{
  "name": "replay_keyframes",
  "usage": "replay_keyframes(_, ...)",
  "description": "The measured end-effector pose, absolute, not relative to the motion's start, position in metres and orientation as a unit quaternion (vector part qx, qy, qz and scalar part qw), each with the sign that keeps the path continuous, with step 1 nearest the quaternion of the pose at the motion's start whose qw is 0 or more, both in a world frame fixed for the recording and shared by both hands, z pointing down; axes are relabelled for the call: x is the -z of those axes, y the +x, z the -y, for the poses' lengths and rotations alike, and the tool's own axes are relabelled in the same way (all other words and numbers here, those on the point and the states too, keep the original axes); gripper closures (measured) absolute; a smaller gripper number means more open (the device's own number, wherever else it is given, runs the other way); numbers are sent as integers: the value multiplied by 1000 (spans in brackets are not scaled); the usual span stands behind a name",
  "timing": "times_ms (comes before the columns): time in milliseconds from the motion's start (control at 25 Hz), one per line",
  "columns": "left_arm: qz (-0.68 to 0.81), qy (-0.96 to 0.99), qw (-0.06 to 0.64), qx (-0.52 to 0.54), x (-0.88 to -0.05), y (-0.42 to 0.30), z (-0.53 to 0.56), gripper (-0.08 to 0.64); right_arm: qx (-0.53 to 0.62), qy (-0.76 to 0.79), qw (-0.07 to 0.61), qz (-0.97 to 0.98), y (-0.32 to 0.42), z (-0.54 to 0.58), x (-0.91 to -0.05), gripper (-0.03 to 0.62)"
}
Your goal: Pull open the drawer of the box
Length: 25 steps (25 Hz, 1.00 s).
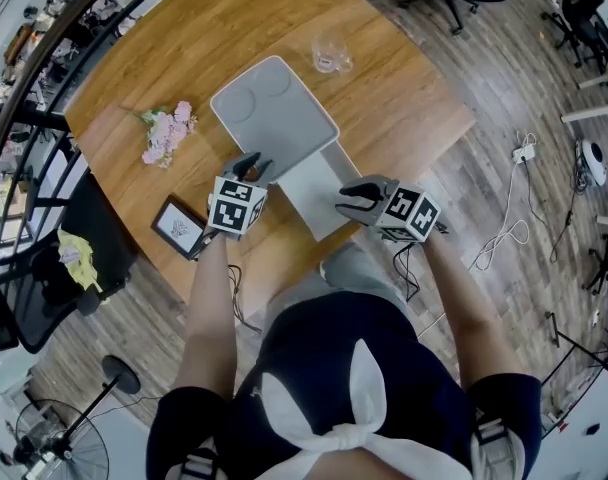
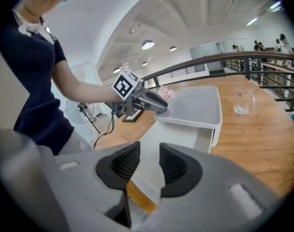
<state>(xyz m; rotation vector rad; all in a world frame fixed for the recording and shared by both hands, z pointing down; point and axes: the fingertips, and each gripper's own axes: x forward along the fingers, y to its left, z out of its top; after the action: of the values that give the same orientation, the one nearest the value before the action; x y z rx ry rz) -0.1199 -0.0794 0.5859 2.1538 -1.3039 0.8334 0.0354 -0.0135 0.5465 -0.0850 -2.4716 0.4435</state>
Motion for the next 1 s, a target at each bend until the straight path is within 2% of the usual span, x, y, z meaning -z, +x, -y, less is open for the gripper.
replay_keyframes(200,481,780,261,-305,-582,-122,81,466,-174,13,263,949,21,32,-526,479)
replay_keyframes(400,523,772,234,-274,-562,-124,84,514,-172,60,237,954,13,46,-515,594)
replay_keyframes(680,562,773,198,-217,-519,-115,82,535,-183,126,233,947,9,63,-504,594)
replay_keyframes(1000,581,779,162,-174,-474,-100,72,541,-154,156,199,955,-2,65,-477,595)
